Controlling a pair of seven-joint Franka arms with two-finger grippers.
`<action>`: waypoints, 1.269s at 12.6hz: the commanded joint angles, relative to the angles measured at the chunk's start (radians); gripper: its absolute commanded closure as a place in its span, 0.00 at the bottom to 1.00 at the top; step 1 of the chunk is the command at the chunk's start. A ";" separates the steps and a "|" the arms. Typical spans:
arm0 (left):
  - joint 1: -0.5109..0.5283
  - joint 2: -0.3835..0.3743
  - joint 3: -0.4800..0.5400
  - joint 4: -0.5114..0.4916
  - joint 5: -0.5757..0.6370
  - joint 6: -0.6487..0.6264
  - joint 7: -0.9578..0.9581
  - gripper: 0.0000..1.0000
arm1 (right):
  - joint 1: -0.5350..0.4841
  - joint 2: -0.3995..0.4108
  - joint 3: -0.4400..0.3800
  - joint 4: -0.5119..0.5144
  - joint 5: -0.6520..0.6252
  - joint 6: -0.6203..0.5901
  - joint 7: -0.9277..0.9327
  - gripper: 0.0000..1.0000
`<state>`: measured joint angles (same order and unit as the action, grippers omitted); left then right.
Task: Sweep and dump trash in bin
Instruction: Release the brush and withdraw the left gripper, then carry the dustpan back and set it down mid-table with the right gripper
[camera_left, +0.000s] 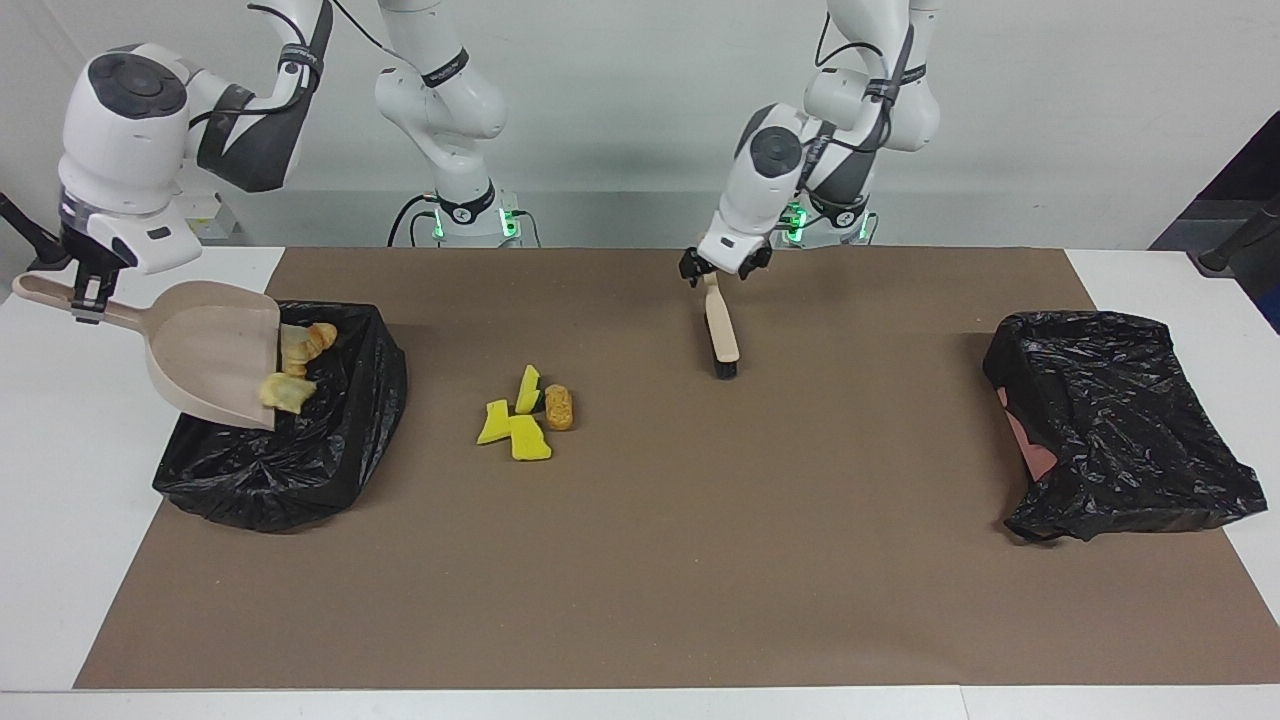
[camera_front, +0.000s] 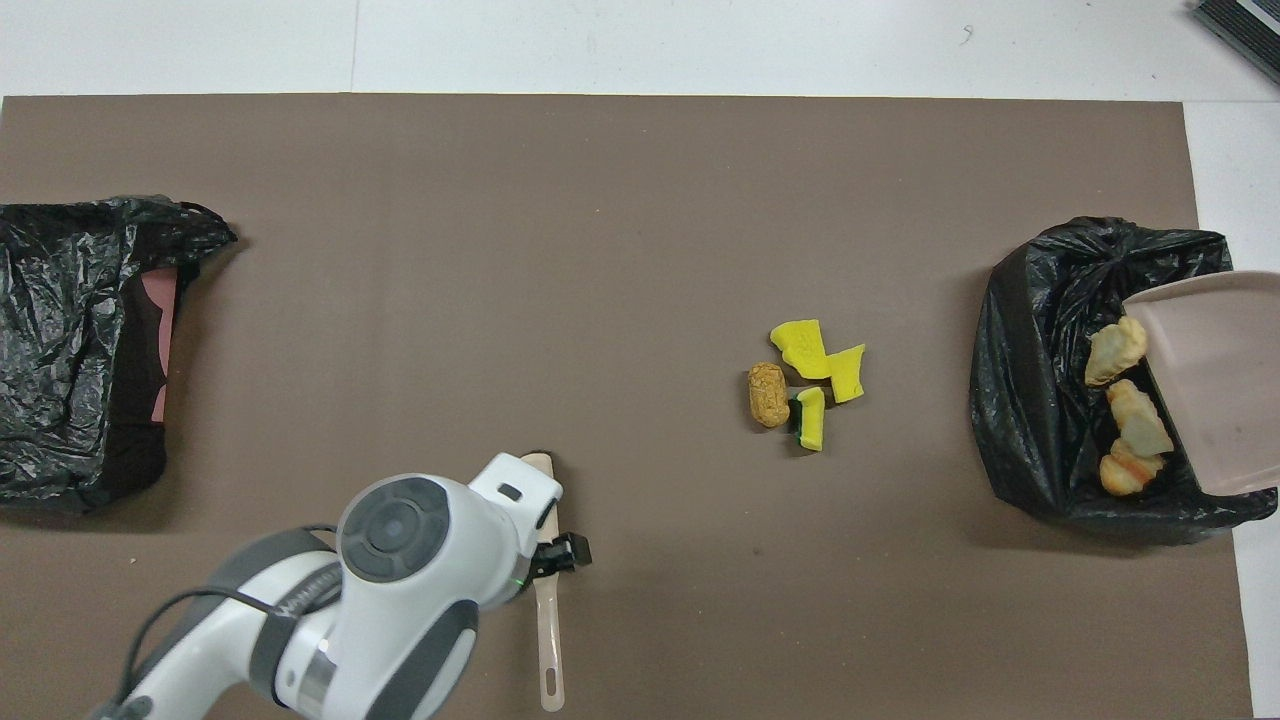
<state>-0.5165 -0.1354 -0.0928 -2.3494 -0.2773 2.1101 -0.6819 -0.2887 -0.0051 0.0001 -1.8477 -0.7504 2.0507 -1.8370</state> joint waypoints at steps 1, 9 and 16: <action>0.157 0.036 -0.005 0.096 0.062 -0.035 0.150 0.00 | 0.014 -0.036 0.006 -0.002 -0.078 -0.068 -0.005 1.00; 0.421 0.072 -0.004 0.306 0.185 -0.059 0.484 0.00 | 0.014 -0.151 0.130 0.061 0.091 -0.322 0.241 1.00; 0.553 0.082 -0.002 0.471 0.252 -0.168 0.714 0.00 | 0.201 -0.172 0.271 0.028 0.481 -0.465 1.335 1.00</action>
<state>0.0140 -0.0677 -0.0832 -1.9426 -0.0731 1.9965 -0.0068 -0.1480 -0.1734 0.2711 -1.7992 -0.3456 1.5926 -0.7873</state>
